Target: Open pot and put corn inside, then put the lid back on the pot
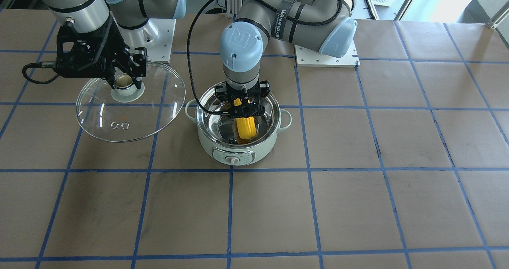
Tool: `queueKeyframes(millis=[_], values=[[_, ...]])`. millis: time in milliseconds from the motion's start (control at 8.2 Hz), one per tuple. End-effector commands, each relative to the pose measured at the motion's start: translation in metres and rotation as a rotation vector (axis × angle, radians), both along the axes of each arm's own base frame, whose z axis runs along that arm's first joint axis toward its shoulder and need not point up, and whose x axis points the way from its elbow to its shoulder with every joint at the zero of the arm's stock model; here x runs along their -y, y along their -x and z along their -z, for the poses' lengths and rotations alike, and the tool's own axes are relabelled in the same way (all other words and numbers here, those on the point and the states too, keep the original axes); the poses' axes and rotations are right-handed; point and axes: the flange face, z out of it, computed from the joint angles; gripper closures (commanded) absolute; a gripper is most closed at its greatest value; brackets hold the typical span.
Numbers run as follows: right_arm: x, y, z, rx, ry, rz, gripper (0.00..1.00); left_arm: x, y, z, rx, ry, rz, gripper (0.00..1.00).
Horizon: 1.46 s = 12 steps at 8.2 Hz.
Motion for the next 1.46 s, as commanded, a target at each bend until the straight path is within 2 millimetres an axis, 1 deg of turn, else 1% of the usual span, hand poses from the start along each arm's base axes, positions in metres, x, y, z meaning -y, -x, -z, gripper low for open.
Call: queueKeyframes(millis=[0,122,244,366,488,610,732,854,976,1098,1220,1341], values=[[0.0,0.001,0.0,-0.002,-0.003,0.001,0.65,0.003,-0.007,-0.028,-0.01,0.053,-0.005,0.0],[0.0,0.0,0.0,0.0,-0.003,0.0,0.65,0.011,-0.015,-0.05,-0.003,0.077,0.003,0.0],[-0.001,-0.002,0.001,0.0,-0.004,-0.002,0.65,0.029,-0.034,-0.073,0.02,0.101,-0.003,0.0],[-0.002,-0.005,0.002,0.001,-0.007,0.003,0.65,0.058,-0.069,-0.092,0.015,0.129,-0.043,0.0],[-0.003,-0.015,0.005,-0.001,-0.012,-0.011,0.65,0.081,-0.109,-0.106,0.009,0.136,-0.076,0.0],[-0.007,-0.04,0.01,-0.001,-0.021,-0.016,0.65,0.092,-0.143,-0.112,0.059,0.139,-0.042,0.0],[-0.013,-0.085,0.025,-0.01,-0.039,-0.022,0.65,0.092,-0.159,-0.116,0.131,0.139,-0.002,0.0],[-0.015,-0.132,0.042,-0.008,-0.013,0.017,0.65,0.095,-0.167,-0.118,0.131,0.141,0.008,0.0],[-0.021,-0.176,0.064,-0.012,-0.014,0.031,0.65,0.098,-0.177,-0.117,0.138,0.142,0.02,0.0],[-0.023,-0.206,0.078,-0.004,0.006,0.045,0.65,0.108,-0.213,-0.12,0.15,0.143,-0.017,0.0],[-0.025,-0.218,0.088,-0.007,-0.003,0.042,0.65,0.118,-0.263,-0.123,0.14,0.141,-0.04,0.0],[-0.025,-0.219,0.094,-0.013,-0.015,0.044,0.66,0.118,-0.293,-0.128,0.123,0.137,-0.001,0.0]])
